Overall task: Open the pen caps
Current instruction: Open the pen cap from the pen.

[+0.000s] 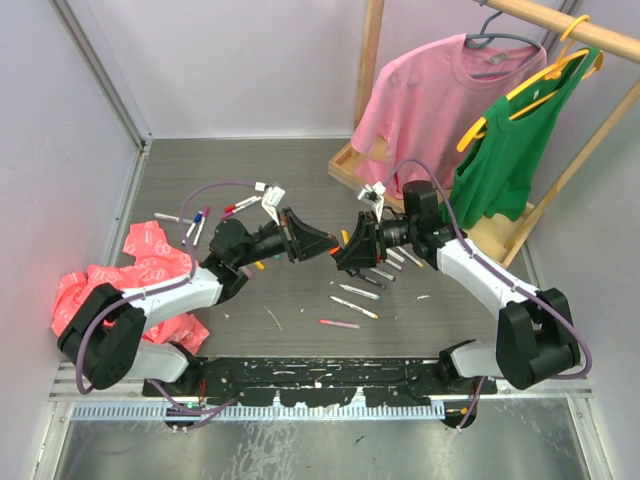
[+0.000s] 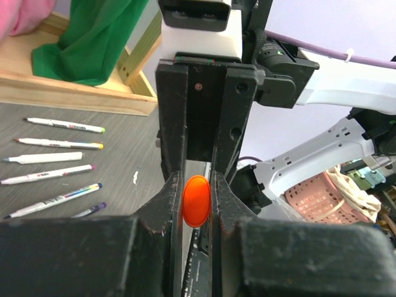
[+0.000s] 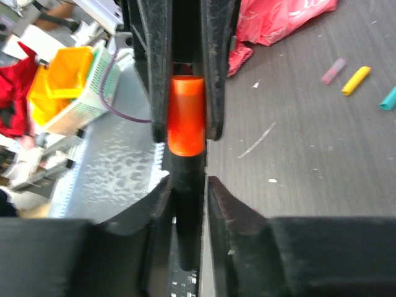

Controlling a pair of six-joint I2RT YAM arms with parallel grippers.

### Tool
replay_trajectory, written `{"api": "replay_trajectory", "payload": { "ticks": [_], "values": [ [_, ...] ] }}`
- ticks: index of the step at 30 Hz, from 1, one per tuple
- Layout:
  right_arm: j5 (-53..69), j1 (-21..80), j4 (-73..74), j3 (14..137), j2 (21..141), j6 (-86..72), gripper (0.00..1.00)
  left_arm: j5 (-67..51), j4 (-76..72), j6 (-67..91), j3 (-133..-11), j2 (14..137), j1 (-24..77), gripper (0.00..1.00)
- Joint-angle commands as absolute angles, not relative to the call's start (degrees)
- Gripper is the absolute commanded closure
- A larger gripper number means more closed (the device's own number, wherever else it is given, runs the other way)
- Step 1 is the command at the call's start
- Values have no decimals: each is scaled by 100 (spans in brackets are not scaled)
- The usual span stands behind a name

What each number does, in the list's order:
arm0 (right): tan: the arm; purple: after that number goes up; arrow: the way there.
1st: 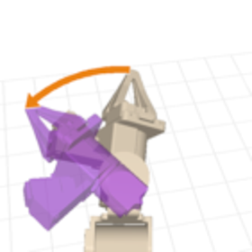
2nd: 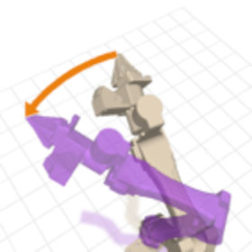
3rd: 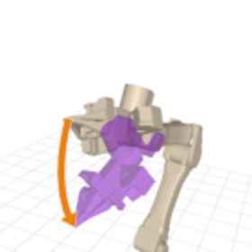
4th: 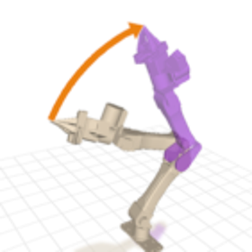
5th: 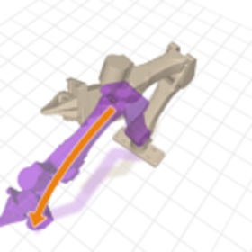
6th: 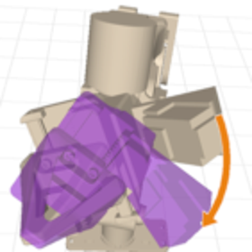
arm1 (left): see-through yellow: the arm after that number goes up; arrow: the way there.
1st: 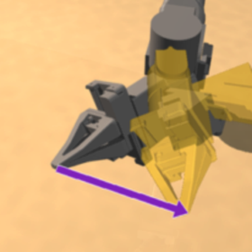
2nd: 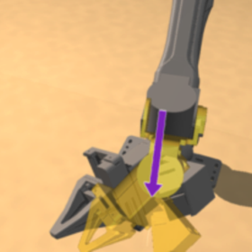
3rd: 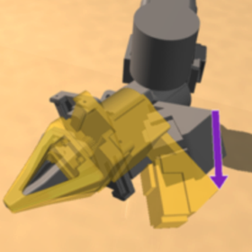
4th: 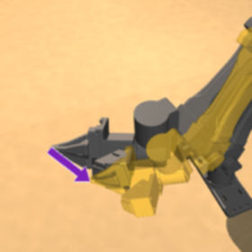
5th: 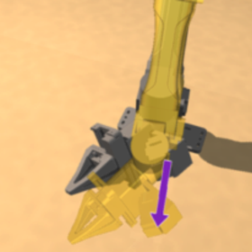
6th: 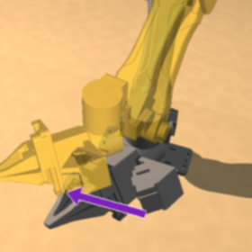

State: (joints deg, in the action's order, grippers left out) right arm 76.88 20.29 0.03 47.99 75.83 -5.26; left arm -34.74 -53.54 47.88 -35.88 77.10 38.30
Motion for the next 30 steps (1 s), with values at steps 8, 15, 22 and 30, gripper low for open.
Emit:
{"api": "replay_trajectory", "payload": {
  "ticks": [8, 15, 22, 30],
  "values": [
    [7715, 2196, 1008, 5431, 7811, 264, 99, -3173, -5153, 4109, -4851, 7135, 2761, 100],
    [7815, 2197, 1287, 5533, 7867, 486, 99, -3366, -5335, 4699, -6197, 7370, 1358, 100],
    [6910, 2201, 2946, 6129, 7858, 2175, 99, -3430, -5676, 5573, -5606, 7065, 913, 100],
    [4633, 2200, 5093, 6411, 7464, 4448, 98, -2831, -3205, 4992, -3615, 5643, 910, 100]
  ]
}}
